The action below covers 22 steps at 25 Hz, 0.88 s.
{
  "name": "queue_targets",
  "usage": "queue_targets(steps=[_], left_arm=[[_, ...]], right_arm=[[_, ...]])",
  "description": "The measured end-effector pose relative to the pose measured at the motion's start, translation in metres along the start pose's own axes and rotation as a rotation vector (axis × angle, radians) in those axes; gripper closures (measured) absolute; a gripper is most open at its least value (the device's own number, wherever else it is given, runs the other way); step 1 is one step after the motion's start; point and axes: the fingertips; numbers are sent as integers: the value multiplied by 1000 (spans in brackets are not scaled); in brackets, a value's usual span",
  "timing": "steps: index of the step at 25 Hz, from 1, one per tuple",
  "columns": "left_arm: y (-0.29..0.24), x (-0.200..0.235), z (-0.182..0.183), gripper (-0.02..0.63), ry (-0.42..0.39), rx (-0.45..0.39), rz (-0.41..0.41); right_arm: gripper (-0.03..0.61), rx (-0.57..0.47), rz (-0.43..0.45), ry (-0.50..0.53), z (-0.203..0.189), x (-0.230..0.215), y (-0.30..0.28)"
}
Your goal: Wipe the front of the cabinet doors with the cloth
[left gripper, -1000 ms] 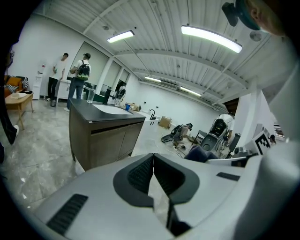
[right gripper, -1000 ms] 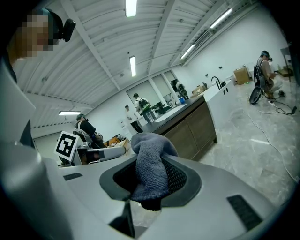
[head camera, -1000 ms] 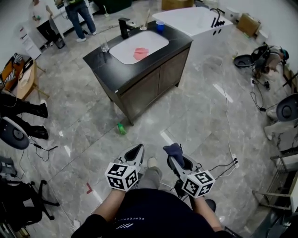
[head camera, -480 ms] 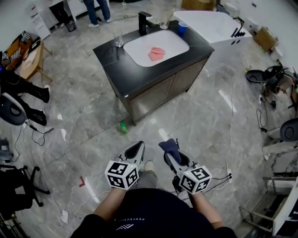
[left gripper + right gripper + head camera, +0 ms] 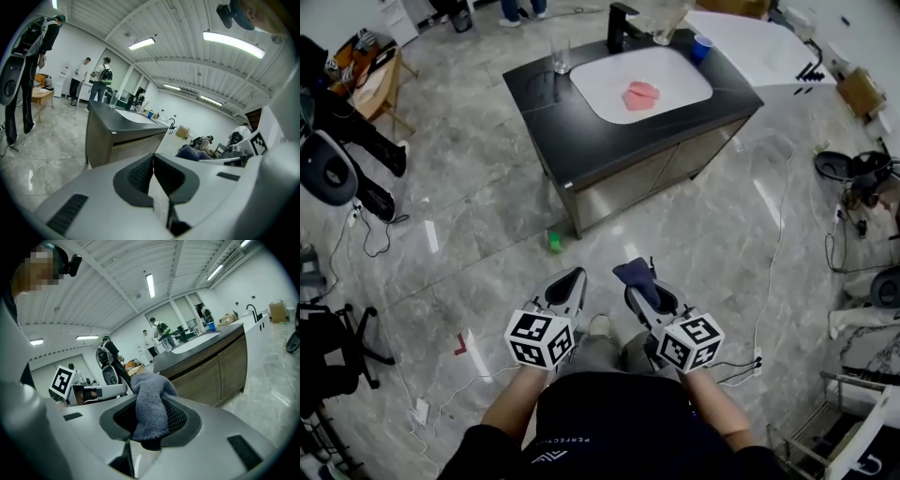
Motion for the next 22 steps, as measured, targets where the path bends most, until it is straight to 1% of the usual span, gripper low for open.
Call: queue_targets(steps=[3, 7, 12, 14, 22], left_arm=[[0, 4, 0, 604, -6, -12, 27], [-11, -3, 1, 604, -5, -29, 63], [-26, -1, 3, 604, 29, -53, 152], [-35, -3, 4, 604, 46, -66, 189], [-78, -15, 8, 604, 71, -73, 308]], right_arm=[[456, 20, 47, 21, -1, 6, -8], [456, 47, 100, 39, 5, -5, -19], [456, 83, 181, 72, 17, -20, -33], [456, 102, 211, 85, 23, -31, -33], [456, 165, 302, 110, 46, -83, -40]])
Point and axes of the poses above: the fingertips, and each gripper's own axes: y backward along the fingers, x to its left, z out of its top
